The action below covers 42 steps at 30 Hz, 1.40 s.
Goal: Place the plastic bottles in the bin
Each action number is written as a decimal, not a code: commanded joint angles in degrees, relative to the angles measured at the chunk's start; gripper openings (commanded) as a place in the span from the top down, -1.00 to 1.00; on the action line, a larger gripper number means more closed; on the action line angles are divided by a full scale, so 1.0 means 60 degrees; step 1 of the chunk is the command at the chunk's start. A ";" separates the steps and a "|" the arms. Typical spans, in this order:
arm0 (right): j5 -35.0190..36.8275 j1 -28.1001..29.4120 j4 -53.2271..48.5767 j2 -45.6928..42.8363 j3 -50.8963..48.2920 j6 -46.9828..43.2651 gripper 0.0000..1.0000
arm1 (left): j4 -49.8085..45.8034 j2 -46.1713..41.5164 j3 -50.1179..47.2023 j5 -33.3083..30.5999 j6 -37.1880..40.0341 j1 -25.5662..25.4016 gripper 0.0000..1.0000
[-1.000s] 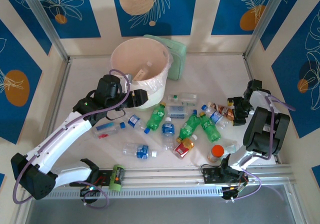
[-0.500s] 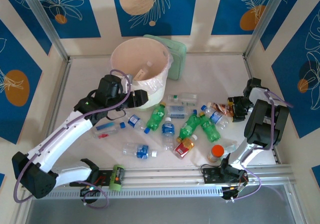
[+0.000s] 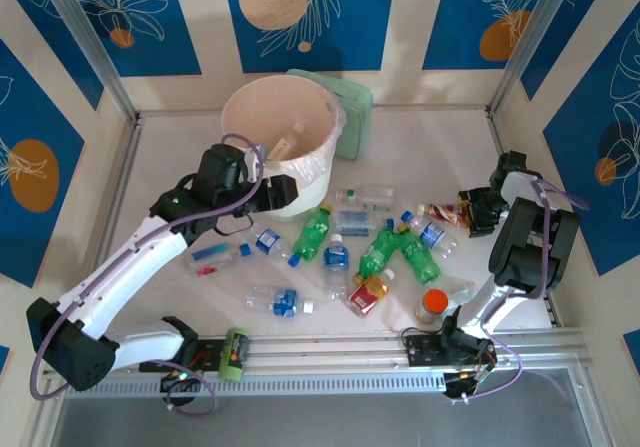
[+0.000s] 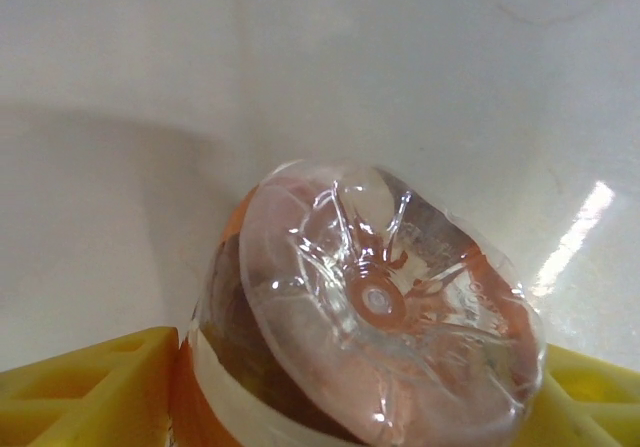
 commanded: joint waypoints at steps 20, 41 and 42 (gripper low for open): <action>-0.0895 0.5426 -0.1096 -0.4059 0.3274 -0.2576 -0.40 | 0.0685 0.0774 0.2181 0.2582 0.0723 -0.0076 -0.68; -0.1368 0.8469 -0.0188 -0.4241 0.4361 -0.1717 -0.41 | 0.2138 0.1307 0.2208 0.3445 0.0931 -0.0809 -1.00; -0.1400 0.8507 -0.0195 -0.4213 0.4430 -0.1696 -0.41 | 0.2159 0.1300 0.2210 0.3428 0.0951 -0.0822 -0.99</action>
